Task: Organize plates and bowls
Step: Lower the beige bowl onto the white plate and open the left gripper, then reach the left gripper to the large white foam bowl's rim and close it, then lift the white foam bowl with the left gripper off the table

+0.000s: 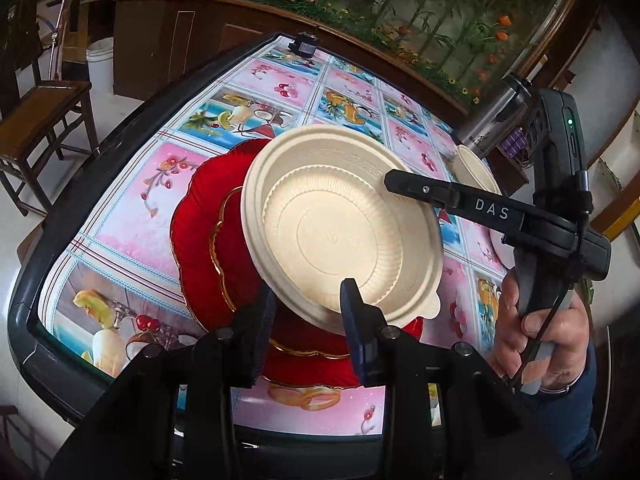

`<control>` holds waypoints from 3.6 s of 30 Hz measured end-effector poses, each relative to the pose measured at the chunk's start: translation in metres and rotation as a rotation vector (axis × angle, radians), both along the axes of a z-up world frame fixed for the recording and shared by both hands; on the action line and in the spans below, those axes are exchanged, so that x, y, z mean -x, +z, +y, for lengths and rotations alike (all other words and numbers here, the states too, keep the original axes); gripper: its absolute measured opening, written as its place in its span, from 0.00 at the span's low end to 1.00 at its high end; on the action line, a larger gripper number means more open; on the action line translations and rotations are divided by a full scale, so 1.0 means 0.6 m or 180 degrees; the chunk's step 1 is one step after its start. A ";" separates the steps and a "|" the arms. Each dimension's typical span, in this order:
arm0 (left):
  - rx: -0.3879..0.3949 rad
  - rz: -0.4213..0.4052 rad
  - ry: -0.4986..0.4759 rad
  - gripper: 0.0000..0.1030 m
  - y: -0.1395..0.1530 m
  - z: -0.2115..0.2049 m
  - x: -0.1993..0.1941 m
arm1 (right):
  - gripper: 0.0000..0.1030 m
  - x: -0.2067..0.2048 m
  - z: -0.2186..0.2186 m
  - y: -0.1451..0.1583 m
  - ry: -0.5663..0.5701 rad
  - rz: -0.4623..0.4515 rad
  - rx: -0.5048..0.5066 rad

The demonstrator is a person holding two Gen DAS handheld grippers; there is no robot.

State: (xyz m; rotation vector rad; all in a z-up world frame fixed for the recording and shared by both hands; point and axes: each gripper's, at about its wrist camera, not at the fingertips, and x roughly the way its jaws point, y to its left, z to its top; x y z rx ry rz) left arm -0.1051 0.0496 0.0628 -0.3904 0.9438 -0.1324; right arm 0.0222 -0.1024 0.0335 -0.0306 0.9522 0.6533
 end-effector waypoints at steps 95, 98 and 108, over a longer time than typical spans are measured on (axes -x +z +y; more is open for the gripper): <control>-0.0352 0.0080 -0.1437 0.11 0.002 -0.564 -0.290 | 0.07 -0.006 -0.674 -0.036 -0.2645 -0.0052 -0.0833; -0.0474 0.0040 -0.1380 0.11 0.018 -0.519 -0.255 | 0.07 0.000 -0.641 -0.034 -0.2468 -0.0024 -0.0846; -0.0242 0.0281 -0.1391 0.13 -0.009 -0.382 -0.103 | 0.08 0.098 -0.502 -0.039 -0.1746 0.0086 -0.0756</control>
